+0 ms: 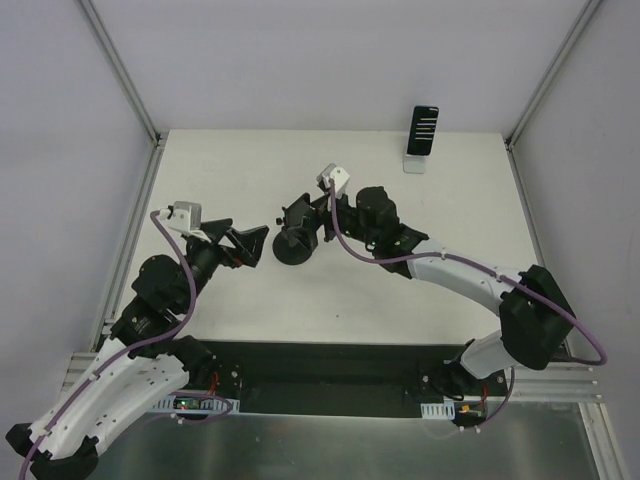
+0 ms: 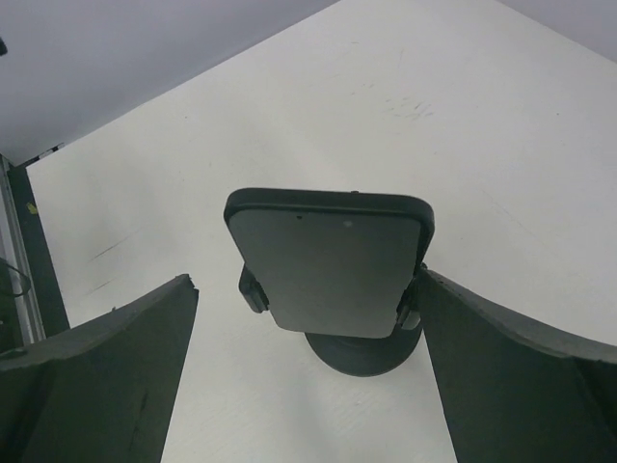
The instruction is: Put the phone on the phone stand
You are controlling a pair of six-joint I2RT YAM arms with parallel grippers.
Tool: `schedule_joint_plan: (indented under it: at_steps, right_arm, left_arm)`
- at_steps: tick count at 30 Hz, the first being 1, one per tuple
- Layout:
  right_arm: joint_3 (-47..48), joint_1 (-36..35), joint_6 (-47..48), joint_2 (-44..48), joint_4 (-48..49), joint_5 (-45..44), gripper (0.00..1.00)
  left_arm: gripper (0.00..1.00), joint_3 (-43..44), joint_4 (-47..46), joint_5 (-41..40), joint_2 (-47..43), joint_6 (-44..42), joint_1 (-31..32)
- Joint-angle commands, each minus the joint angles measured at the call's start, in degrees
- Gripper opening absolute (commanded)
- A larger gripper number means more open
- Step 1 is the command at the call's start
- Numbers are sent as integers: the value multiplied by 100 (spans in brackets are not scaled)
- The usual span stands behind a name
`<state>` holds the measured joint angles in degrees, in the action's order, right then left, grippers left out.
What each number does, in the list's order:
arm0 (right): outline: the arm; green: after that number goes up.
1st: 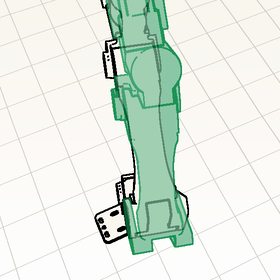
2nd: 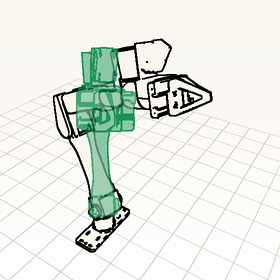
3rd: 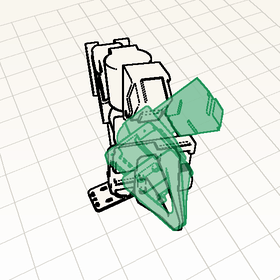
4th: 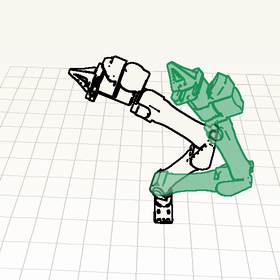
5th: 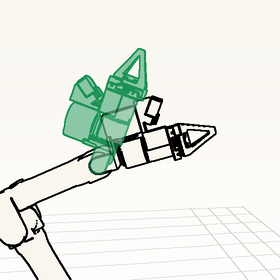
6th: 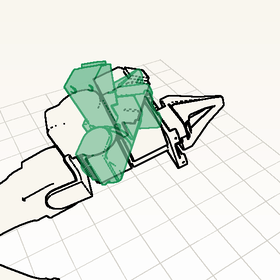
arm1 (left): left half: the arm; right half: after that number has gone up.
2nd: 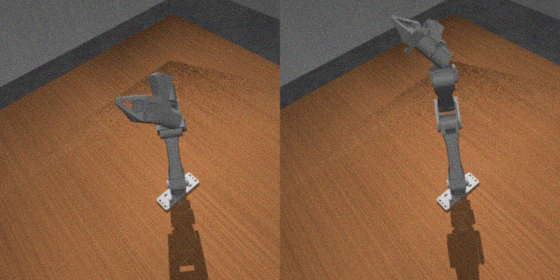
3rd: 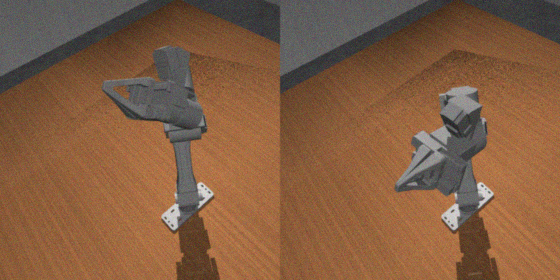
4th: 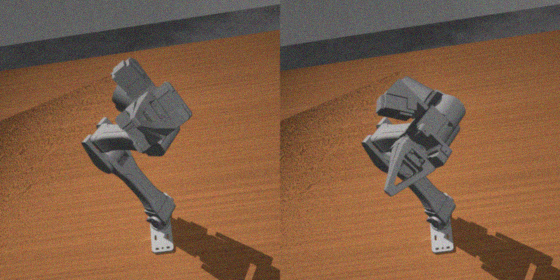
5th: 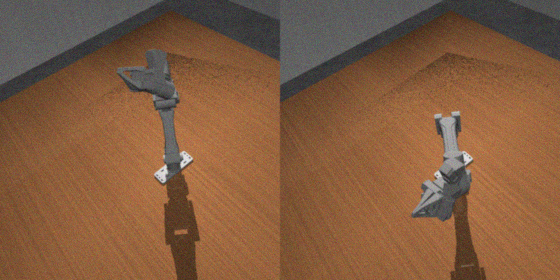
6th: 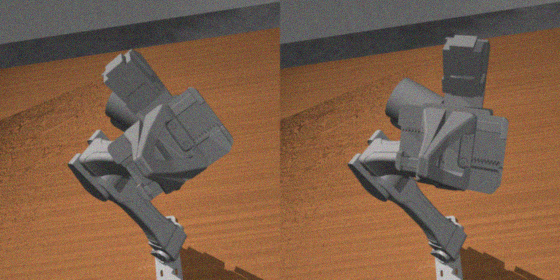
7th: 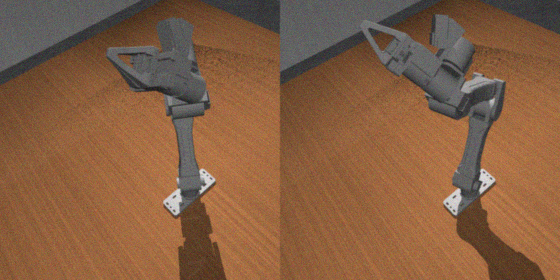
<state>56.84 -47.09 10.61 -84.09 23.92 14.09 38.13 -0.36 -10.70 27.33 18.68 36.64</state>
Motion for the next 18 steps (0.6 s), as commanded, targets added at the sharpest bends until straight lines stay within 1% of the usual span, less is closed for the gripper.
schedule_joint_plan:
  at_steps: [1, 5, 7, 8, 10, 14, 17, 18]
  right_arm:
    - [477, -212, 196, -230, 77, -380, 97]
    - [556, -371, 196, -467, 200, -1143, 97]
    - [635, -423, 161, -537, 218, -1373, 97]
    - [644, -432, 161, -599, 227, -1722, 97]
    - [662, -433, 134, -634, 253, -1900, 97]
    - [802, -424, 213, -775, 209, -1604, 97]
    - [916, -424, 231, -863, 201, -1462, 99]
    - [951, -415, 240, -880, 201, -1253, 93]
  left_arm:
    - [99, -271, 326, -126, -237, 233, -52]
    - [99, -385, 414, 6, -369, 268, -52]
    - [99, -394, 467, 68, -404, 268, -52]
    - [99, -411, 475, 77, -439, 268, -52]
    - [99, -429, 484, 129, -466, 268, -52]
    - [99, -455, 493, 173, -527, 259, -52]
    - [99, -464, 493, 200, -518, 259, -52]
    - [99, -456, 493, 191, -510, 268, -52]
